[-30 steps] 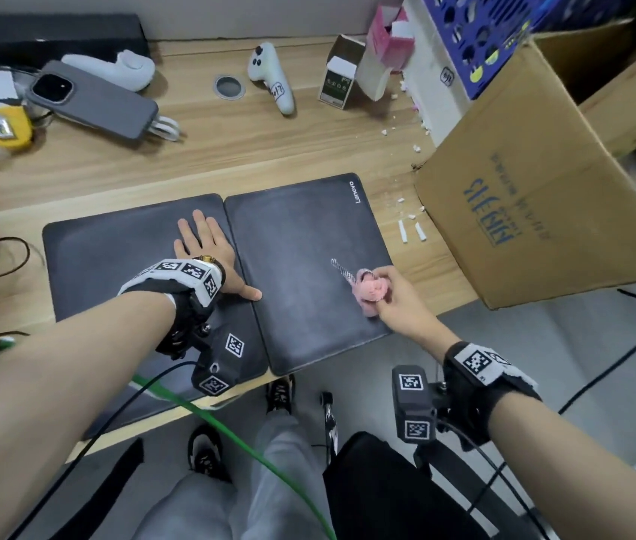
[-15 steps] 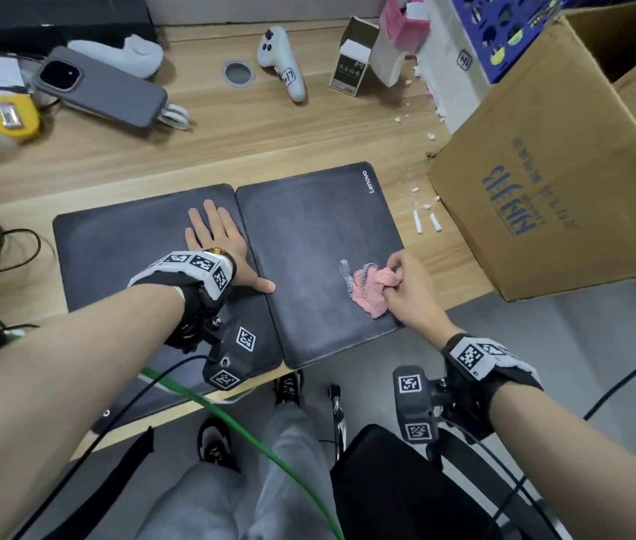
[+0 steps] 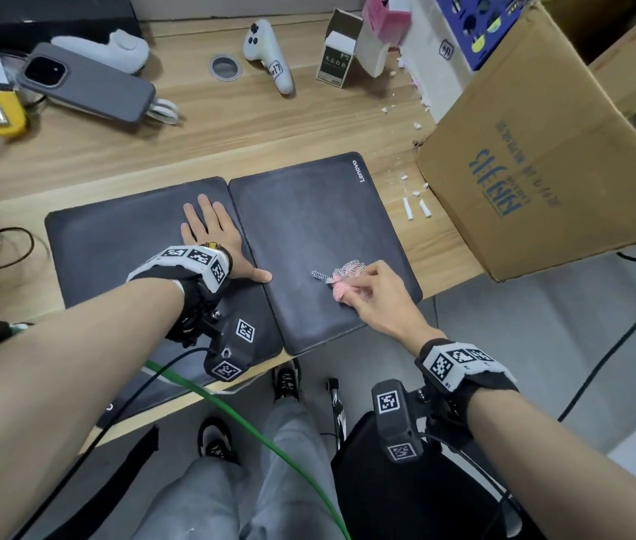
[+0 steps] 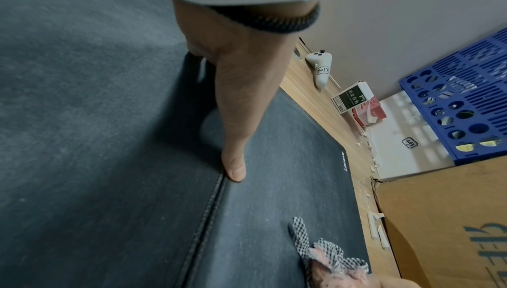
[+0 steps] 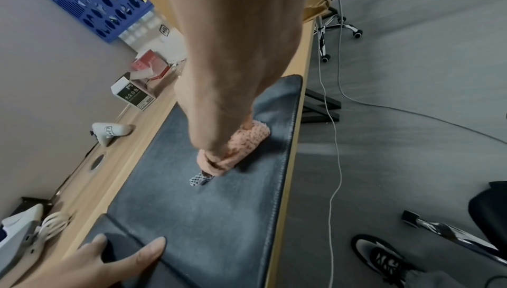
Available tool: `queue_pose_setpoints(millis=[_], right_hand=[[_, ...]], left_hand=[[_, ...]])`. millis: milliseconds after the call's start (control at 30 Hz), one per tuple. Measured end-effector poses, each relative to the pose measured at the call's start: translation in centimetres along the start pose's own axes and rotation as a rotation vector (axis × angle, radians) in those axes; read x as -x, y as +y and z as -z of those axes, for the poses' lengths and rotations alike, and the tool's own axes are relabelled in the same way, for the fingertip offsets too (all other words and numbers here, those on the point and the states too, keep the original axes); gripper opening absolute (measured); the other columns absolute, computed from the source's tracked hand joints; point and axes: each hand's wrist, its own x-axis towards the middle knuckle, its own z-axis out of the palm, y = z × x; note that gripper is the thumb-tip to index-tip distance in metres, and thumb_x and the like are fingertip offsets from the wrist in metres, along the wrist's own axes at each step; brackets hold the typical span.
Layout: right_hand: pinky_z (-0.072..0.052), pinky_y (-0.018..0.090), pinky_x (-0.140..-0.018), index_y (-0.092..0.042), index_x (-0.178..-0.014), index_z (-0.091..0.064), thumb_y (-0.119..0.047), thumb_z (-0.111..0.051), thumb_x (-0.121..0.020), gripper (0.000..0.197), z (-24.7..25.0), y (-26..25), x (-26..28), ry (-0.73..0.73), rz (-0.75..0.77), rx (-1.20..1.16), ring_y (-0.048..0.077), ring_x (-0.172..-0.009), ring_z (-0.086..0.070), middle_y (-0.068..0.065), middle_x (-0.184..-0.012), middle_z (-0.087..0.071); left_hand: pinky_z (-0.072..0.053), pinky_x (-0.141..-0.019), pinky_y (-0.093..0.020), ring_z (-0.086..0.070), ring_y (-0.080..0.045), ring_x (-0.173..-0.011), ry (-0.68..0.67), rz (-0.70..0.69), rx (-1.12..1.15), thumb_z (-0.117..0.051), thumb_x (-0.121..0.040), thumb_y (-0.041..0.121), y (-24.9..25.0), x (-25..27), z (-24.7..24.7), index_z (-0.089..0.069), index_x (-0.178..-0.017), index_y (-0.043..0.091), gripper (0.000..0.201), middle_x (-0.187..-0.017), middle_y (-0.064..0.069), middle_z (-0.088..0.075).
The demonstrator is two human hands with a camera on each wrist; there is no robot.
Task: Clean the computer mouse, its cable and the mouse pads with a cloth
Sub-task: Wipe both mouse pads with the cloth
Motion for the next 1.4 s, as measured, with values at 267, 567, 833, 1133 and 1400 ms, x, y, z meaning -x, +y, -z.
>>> queue_pose_setpoints(millis=[267,567,833,1133,1400], right_hand=[[-0.036,0.034,-0.078,-0.009,-0.112,-0.045,0.002,-0.063,-0.081,0.037,-2.8,-1.0,1.2,0.171,-0.11,0.006,0.033,-0.104,-0.047,0.012,-0.112,-0.054],[-0.044,0.04,-0.091,-0.006,-0.113,-0.063,-0.01,-0.07,-0.082,0.032,-1.7,-1.2,-2.4,0.091,-0.185,0.147,0.035,-0.109,-0.053,0.017,-0.112,-0.061],[-0.045,0.035,-0.086,-0.007,-0.101,-0.068,-0.015,-0.074,-0.077,0.026,2.6,-3.6,-10.9,0.07,-0.138,0.155,0.037,-0.103,-0.061,0.018,-0.105,-0.068],[-0.049,0.031,-0.08,-0.02,-0.069,-0.057,-0.013,-0.076,-0.071,0.02,5.5,-5.1,-19.3,0.028,-0.207,-0.049,0.018,-0.084,-0.057,0.001,-0.077,-0.059],[-0.05,0.037,-0.09,-0.018,-0.096,-0.064,-0.02,-0.081,-0.067,0.034,2.8,0.6,-8.7,0.042,-0.274,0.007,0.029,-0.099,-0.062,0.012,-0.105,-0.067]], left_hand=[[0.0,-0.117,-0.054,0.02,-0.041,-0.143,0.049,-0.085,0.031,-0.081,-0.056,0.063,0.2,0.2,-0.2,0.028,-0.147,0.022,0.148,-0.156,-0.004,0.029],[-0.004,-0.119,-0.049,0.022,-0.028,-0.145,0.004,-0.267,-0.208,-0.084,-0.055,0.06,1.6,-2.3,1.0,0.023,-0.147,0.006,0.151,-0.155,-0.01,0.03],[-0.002,-0.121,-0.041,0.022,-0.029,-0.145,-0.033,-0.278,-0.175,-0.088,-0.052,0.053,2.1,-3.1,1.0,0.023,-0.147,0.003,0.154,-0.155,-0.013,0.03],[-0.001,-0.121,-0.039,0.023,-0.026,-0.145,-0.025,-0.288,-0.161,-0.087,-0.055,0.052,1.4,-3.2,0.8,0.023,-0.148,0.006,0.151,-0.155,-0.01,0.03],[-0.002,-0.12,-0.042,0.021,-0.027,-0.145,-0.03,-0.239,-0.206,-0.087,-0.056,0.053,2.0,-2.3,1.5,0.022,-0.148,0.006,0.15,-0.156,-0.011,0.029]])
